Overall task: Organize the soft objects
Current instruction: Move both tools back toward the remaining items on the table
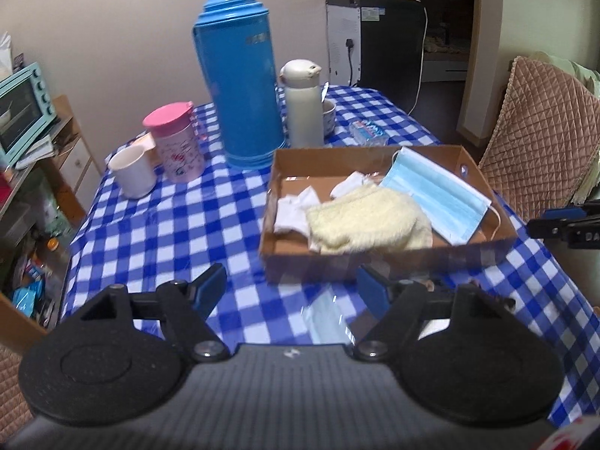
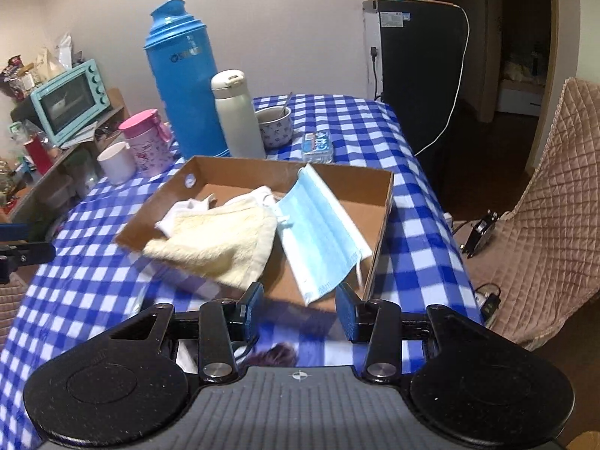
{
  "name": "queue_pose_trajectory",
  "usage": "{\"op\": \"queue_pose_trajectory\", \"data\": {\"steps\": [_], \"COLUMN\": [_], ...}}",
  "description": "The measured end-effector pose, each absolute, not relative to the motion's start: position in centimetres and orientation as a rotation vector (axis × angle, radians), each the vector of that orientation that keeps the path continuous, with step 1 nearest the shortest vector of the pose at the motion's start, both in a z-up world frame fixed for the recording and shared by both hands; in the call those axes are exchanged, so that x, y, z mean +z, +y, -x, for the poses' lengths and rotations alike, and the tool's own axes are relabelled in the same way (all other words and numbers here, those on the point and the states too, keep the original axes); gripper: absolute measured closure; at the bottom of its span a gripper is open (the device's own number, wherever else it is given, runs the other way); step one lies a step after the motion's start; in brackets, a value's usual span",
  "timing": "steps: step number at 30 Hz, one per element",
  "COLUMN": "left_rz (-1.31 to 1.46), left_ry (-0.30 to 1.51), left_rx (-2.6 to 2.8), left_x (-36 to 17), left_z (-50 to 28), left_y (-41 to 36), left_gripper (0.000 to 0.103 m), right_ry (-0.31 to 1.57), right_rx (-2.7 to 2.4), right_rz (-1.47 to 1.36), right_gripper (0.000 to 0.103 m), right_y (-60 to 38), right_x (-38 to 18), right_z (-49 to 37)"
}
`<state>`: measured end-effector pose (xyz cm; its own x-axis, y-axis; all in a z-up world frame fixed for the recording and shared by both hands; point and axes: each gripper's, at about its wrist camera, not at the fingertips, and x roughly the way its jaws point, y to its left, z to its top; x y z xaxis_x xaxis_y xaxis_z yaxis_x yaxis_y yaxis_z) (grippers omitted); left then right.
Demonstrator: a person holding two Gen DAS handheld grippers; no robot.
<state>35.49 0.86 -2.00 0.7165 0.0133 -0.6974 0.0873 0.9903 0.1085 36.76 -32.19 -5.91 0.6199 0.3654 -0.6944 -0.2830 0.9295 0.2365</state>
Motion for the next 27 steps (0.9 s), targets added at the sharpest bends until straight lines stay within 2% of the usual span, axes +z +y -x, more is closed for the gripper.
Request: {"op": "queue_pose_trajectory", "data": {"steps": [27], "left_rz": [0.004], "left_ry": [0.954], "left_rx": [0.007], "left_x": [-6.4], "left_z": [-21.6], "left_y": [0.3], "left_gripper": [0.030], "right_ry": [0.971], "right_rx": [0.502], "right_rz": [-0.132], "right_gripper": [0.059], "right_y": [-31.2], "right_x": [-7.3], "right_z": [-24.1]}}
